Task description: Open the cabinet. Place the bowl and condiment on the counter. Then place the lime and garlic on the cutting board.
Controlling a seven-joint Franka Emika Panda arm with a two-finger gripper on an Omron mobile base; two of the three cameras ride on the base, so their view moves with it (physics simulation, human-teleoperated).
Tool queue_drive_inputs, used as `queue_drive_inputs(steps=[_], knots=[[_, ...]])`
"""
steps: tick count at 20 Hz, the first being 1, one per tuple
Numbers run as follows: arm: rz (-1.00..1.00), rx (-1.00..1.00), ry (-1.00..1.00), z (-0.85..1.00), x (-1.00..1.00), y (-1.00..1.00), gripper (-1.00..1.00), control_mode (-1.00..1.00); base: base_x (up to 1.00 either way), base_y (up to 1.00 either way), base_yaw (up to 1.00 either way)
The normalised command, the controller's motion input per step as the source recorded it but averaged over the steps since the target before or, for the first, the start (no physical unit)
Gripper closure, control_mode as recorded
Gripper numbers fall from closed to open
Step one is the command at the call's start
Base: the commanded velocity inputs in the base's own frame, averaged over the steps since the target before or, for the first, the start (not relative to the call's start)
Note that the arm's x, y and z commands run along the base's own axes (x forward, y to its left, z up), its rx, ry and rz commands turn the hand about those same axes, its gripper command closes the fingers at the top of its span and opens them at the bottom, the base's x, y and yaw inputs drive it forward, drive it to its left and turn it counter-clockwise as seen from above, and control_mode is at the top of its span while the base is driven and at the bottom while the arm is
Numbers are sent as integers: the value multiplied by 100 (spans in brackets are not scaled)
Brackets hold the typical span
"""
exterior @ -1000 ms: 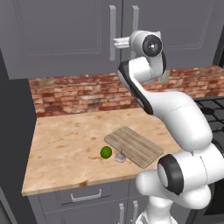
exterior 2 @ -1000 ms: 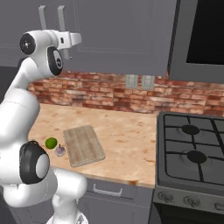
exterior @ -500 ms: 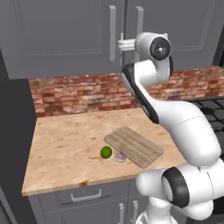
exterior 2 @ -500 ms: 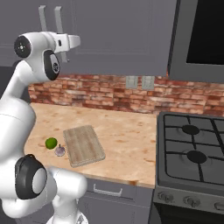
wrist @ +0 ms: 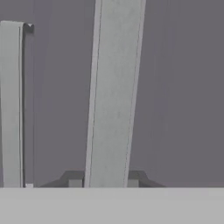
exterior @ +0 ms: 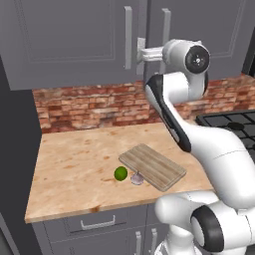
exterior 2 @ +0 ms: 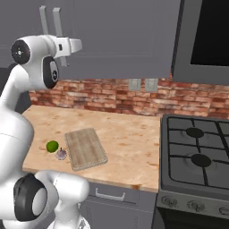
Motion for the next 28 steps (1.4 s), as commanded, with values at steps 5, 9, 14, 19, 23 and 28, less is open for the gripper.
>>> queue_drive_inputs(steps=[5,9,14,19,23,28], knots=[[8,0,5,0,-38,-25,100,-100,0,0,0],[12,0,8,0,-37,-33,100,-100,0,0,0],[13,1,7,-2,-42,-37,100,-100,0,0,0],[12,3,3,-13,-43,-43,100,-100,0,0,0],[11,2,2,-13,-41,-44,100,-100,0,0,0],[8,0,0,-17,-33,-42,100,-100,0,0,0]])
